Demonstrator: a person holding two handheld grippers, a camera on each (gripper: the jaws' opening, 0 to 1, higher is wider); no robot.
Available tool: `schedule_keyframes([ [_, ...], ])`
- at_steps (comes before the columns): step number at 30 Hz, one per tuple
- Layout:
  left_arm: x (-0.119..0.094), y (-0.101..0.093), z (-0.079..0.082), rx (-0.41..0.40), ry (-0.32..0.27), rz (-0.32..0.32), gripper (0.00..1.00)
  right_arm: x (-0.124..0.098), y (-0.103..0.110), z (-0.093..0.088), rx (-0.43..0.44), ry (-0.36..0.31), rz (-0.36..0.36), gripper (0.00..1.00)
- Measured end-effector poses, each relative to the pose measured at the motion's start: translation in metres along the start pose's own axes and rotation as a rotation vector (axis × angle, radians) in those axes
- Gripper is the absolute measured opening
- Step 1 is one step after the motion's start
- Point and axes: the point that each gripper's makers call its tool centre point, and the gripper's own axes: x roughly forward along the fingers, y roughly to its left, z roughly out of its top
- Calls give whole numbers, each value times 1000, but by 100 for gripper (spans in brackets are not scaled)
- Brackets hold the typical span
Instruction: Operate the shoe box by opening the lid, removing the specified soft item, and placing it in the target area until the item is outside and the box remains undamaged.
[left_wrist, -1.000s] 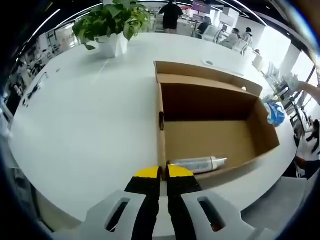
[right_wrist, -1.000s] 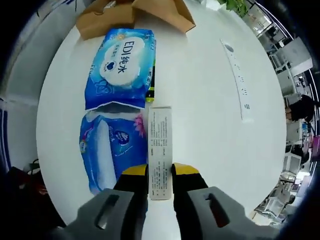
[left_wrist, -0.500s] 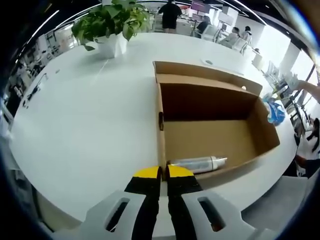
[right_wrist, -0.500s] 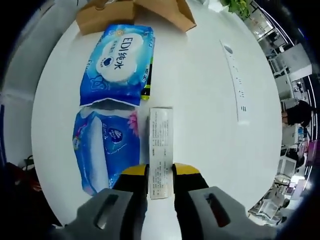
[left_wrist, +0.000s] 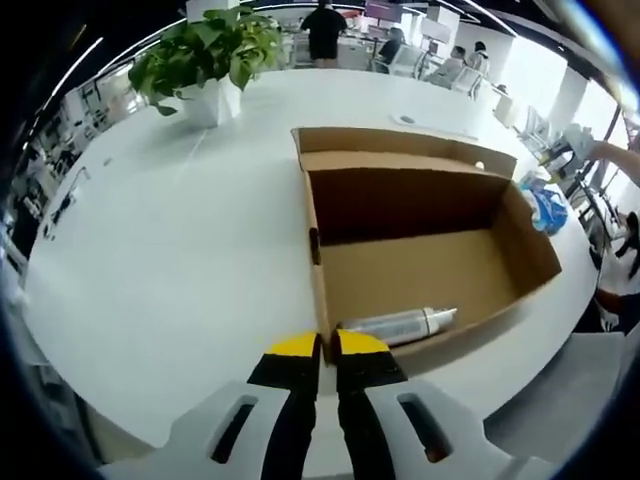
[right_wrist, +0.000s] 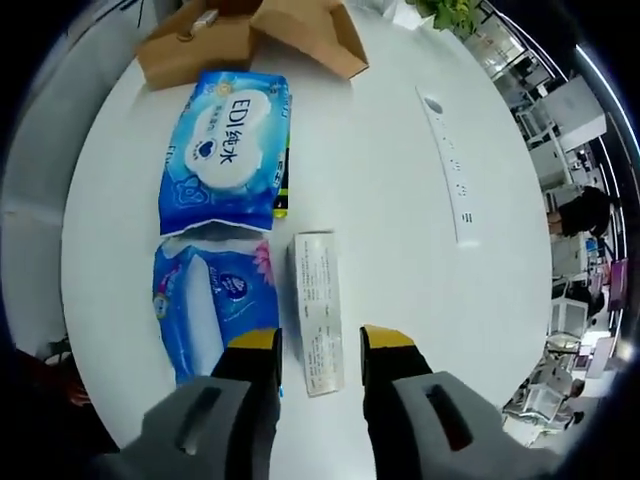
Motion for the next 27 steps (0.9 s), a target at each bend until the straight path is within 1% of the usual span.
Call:
schedule_keyframes([
  [3,0,-1,1,31,-1,-1,4,-5,4,5,21,-15,-8,32],
  [7,-1,-4,4,59,-7,-18,9,-13,8,12,58,-36,-24,36],
  [11,-4,-6,9,92,-16,-29,12,-21,12,21,119,-72,-39,40],
  [13,-5,-7,12,103,-22,-40,14,-25,15,27,166,-97,-45,42],
  [15,-6,-9,14,91,-13,-62,18,-29,18,32,196,-113,-54,44],
  [18,-10,-15,22,76,-37,-104,24,-32,27,37,251,-132,-57,48],
  [19,-12,-18,26,78,-52,-123,24,-33,29,39,261,-136,-58,48],
  [21,-14,-20,30,79,-62,-137,23,-35,36,43,286,-153,-59,50],
  [23,-14,-21,33,100,-71,-146,24,-38,41,47,321,-169,-67,52],
  [26,-13,-24,34,142,-58,-168,25,-41,47,53,367,-197,-79,55],
  [27,-13,-25,34,152,-56,-175,25,-43,51,57,396,-211,-78,56],
])
